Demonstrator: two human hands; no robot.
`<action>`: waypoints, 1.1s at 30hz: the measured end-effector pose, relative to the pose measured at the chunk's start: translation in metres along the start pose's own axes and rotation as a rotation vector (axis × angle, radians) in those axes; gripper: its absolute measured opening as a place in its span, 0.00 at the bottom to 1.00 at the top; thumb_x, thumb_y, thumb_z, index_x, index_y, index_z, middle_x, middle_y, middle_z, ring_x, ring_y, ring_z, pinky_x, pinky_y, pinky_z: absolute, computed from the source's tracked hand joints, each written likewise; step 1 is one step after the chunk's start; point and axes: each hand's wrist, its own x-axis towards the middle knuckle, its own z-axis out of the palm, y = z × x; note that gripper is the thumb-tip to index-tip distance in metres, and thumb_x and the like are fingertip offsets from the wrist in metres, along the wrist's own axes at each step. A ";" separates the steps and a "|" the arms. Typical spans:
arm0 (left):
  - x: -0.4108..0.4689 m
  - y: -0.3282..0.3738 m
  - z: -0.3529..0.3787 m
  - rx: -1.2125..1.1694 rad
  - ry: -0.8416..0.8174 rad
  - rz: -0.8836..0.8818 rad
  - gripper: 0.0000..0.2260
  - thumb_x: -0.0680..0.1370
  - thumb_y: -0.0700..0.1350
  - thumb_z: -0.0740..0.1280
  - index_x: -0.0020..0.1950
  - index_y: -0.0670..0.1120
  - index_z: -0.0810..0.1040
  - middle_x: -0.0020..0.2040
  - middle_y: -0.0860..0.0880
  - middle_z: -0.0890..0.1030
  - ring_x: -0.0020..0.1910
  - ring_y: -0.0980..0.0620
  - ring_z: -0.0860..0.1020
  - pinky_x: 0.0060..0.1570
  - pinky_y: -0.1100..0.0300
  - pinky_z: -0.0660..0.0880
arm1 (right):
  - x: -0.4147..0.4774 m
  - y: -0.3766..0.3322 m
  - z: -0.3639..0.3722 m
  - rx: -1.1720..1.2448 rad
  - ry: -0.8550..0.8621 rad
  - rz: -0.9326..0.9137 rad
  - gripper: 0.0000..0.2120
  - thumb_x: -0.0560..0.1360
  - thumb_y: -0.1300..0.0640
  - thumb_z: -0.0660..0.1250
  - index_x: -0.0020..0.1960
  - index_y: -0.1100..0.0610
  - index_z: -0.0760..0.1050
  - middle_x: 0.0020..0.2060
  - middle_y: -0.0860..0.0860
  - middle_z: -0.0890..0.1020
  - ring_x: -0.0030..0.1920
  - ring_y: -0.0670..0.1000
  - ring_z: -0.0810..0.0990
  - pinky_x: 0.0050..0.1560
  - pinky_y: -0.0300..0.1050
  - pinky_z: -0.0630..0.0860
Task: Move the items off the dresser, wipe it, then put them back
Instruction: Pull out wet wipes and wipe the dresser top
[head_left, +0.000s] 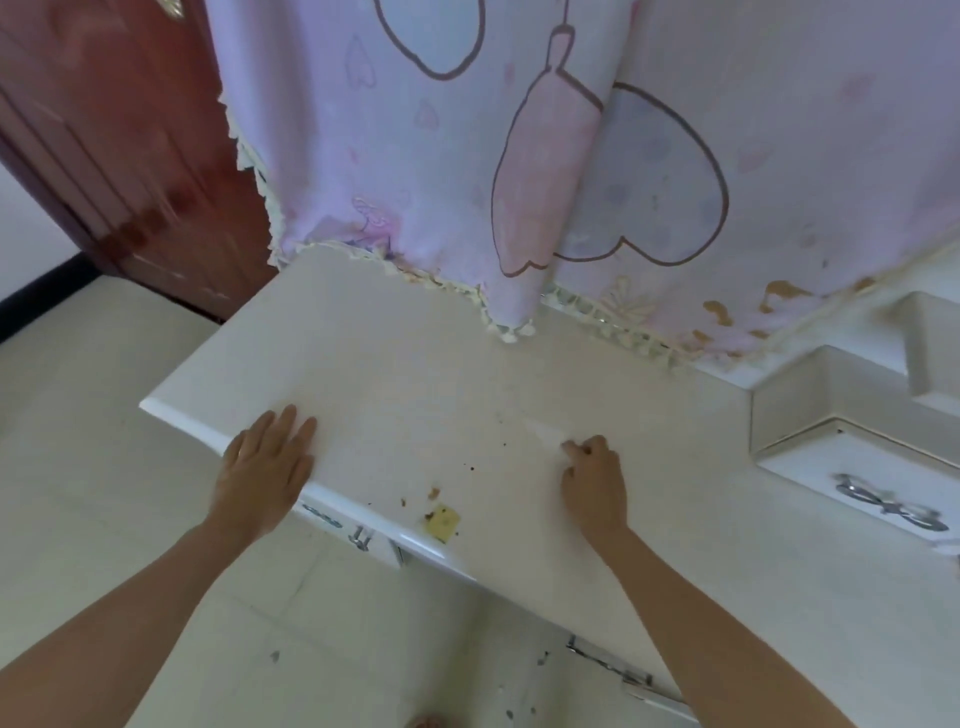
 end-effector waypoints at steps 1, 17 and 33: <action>-0.002 0.001 0.000 -0.017 -0.021 -0.011 0.22 0.75 0.50 0.51 0.64 0.43 0.74 0.63 0.39 0.75 0.61 0.37 0.72 0.54 0.40 0.71 | -0.015 -0.016 0.012 -0.029 0.024 -0.089 0.17 0.72 0.70 0.56 0.58 0.61 0.75 0.51 0.59 0.73 0.50 0.59 0.72 0.46 0.47 0.72; 0.006 -0.032 -0.023 -0.011 -0.084 0.146 0.18 0.75 0.50 0.52 0.63 0.50 0.70 0.60 0.50 0.79 0.58 0.51 0.70 0.47 0.44 0.76 | 0.039 -0.055 -0.013 0.019 0.074 -0.046 0.19 0.73 0.68 0.53 0.61 0.62 0.72 0.56 0.61 0.71 0.58 0.60 0.69 0.52 0.48 0.70; 0.008 -0.033 -0.018 -0.144 -0.180 0.062 0.21 0.80 0.46 0.58 0.74 0.50 0.60 0.75 0.55 0.57 0.73 0.51 0.59 0.71 0.45 0.52 | -0.102 -0.141 0.069 0.010 -0.145 -0.727 0.15 0.59 0.60 0.53 0.44 0.49 0.68 0.39 0.44 0.65 0.38 0.44 0.63 0.28 0.34 0.70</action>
